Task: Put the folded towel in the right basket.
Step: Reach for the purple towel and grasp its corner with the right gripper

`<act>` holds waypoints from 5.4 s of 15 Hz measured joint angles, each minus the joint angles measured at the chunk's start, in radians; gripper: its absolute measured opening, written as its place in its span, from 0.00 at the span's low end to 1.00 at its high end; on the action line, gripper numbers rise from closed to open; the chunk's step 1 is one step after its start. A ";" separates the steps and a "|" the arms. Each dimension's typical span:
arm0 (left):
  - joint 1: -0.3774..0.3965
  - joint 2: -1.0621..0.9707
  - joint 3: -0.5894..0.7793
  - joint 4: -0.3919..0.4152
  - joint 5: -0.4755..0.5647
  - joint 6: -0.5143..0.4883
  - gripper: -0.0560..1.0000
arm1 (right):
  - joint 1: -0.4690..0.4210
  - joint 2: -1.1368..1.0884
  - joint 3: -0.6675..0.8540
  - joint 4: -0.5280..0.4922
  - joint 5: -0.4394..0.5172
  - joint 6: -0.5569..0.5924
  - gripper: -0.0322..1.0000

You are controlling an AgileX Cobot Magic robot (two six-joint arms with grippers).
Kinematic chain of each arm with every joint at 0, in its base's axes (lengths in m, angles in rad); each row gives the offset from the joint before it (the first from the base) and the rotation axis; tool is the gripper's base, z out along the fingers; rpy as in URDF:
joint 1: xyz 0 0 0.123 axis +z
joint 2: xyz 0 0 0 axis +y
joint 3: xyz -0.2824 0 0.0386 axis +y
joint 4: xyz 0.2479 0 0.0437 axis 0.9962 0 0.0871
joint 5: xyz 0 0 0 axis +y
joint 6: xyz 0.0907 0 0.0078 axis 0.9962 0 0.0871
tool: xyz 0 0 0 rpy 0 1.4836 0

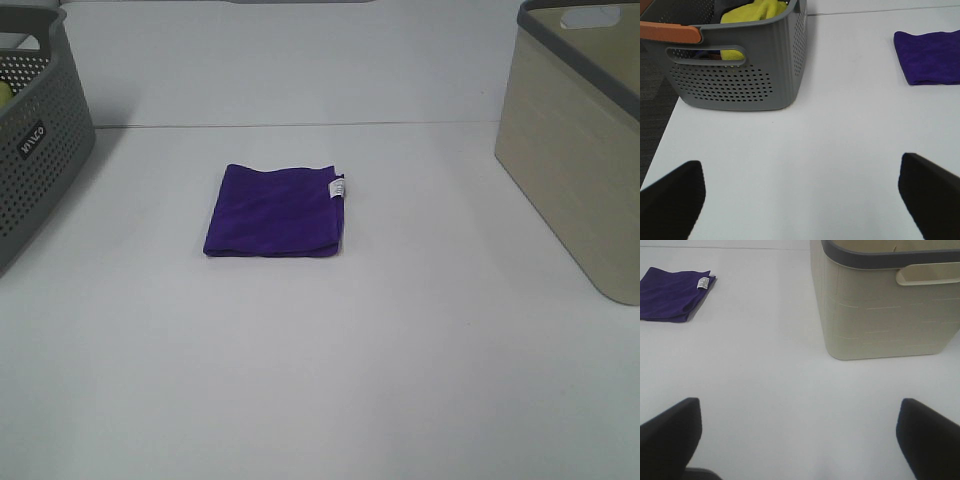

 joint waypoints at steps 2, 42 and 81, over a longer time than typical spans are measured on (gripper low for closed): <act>0.000 0.000 0.000 0.000 0.000 0.000 0.99 | 0.000 0.000 0.000 0.000 0.000 0.000 0.96; 0.000 0.000 0.000 0.000 0.000 0.000 0.99 | 0.000 0.000 0.000 0.000 0.000 0.000 0.96; 0.000 0.000 0.000 -0.048 0.000 0.006 0.99 | 0.016 0.251 -0.097 0.056 0.015 -0.015 0.98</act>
